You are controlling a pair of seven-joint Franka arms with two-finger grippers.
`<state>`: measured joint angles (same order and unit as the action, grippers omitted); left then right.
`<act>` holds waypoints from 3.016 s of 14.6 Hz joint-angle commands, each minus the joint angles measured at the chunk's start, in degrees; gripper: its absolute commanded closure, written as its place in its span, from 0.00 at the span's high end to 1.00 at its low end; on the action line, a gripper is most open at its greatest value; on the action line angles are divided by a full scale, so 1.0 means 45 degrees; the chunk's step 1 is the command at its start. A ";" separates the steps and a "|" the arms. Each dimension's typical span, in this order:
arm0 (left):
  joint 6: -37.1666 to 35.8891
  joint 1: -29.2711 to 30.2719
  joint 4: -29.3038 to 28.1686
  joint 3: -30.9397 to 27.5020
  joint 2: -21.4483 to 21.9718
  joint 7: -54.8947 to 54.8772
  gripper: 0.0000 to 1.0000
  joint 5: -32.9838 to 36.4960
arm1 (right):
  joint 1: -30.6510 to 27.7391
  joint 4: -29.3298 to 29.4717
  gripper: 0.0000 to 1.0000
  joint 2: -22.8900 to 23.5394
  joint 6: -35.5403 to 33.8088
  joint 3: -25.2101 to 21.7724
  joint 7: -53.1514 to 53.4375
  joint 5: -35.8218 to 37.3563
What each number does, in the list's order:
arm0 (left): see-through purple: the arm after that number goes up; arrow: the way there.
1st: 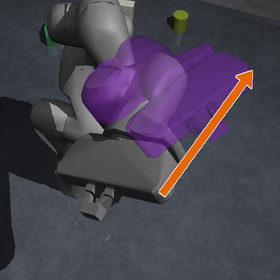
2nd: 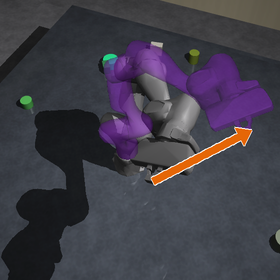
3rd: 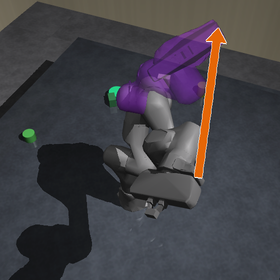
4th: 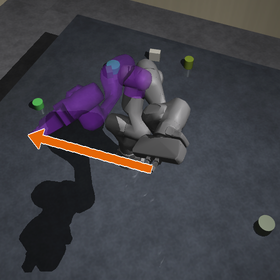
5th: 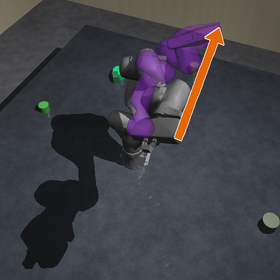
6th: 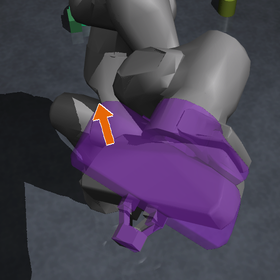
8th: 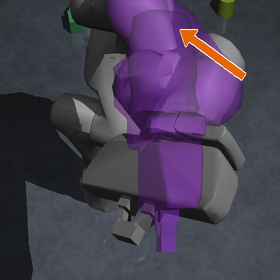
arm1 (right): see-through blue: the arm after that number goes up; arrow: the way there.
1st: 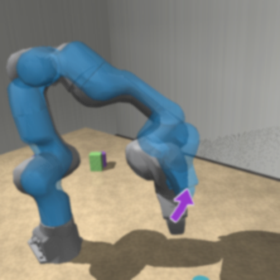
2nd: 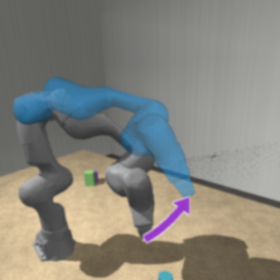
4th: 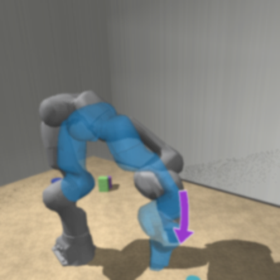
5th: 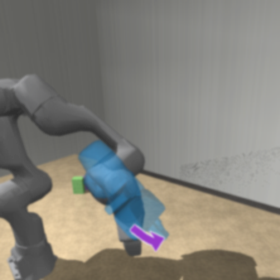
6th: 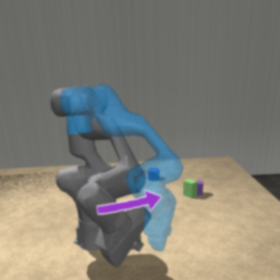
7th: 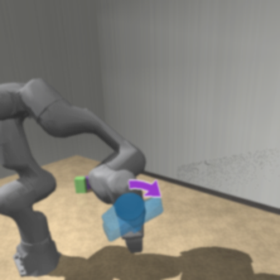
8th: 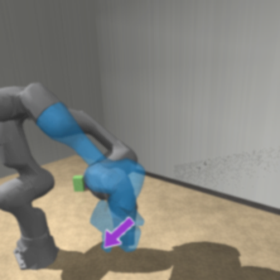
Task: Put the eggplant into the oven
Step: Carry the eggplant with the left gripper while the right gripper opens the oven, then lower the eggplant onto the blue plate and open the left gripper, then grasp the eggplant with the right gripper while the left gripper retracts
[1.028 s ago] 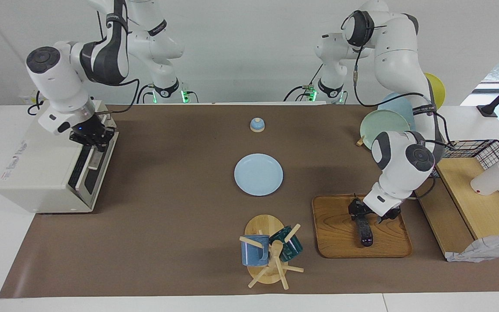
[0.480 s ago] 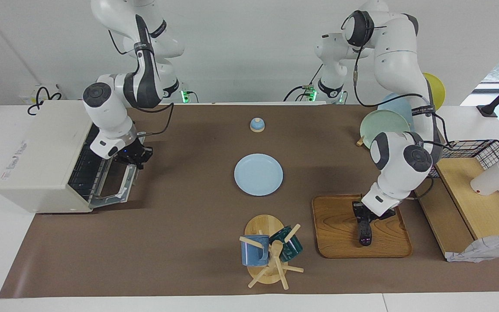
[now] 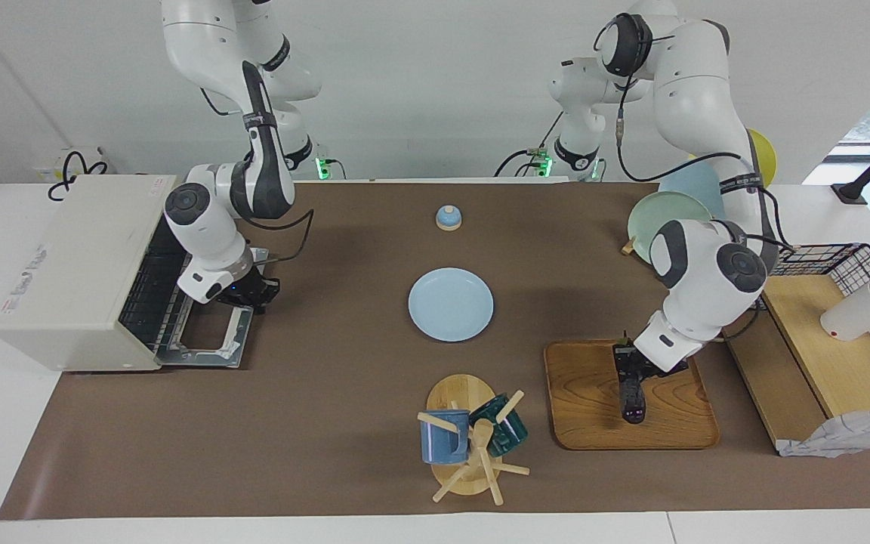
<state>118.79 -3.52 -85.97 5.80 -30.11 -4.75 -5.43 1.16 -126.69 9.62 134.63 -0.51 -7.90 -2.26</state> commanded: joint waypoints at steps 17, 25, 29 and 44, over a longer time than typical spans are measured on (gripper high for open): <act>0.2585 -0.6308 -0.5231 0.0156 0.3177 0.7131 0.00 -0.1136 | -0.0003 0.1748 0.82 -0.0087 -0.2515 0.0835 0.0760 0.0328; 0.1694 -0.5960 -0.4959 0.0078 0.3387 0.6877 1.00 -0.1097 | 0.0466 0.1845 0.81 -0.0029 -0.2222 0.0874 0.0799 0.0269; -0.0610 -0.4088 -0.3614 0.0039 0.4189 0.5981 1.00 -0.1078 | 0.1183 0.3480 0.81 0.0147 -0.3371 0.1791 0.1689 0.0074; -0.6044 -0.0214 -0.2162 -0.0098 0.6668 0.2171 1.00 0.0661 | 0.8335 1.0107 0.77 0.6258 -0.1599 0.1754 0.9763 0.3120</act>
<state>93.55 -4.15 -92.78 5.56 -3.45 6.84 -3.60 36.55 -83.44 35.26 126.58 7.46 33.53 9.81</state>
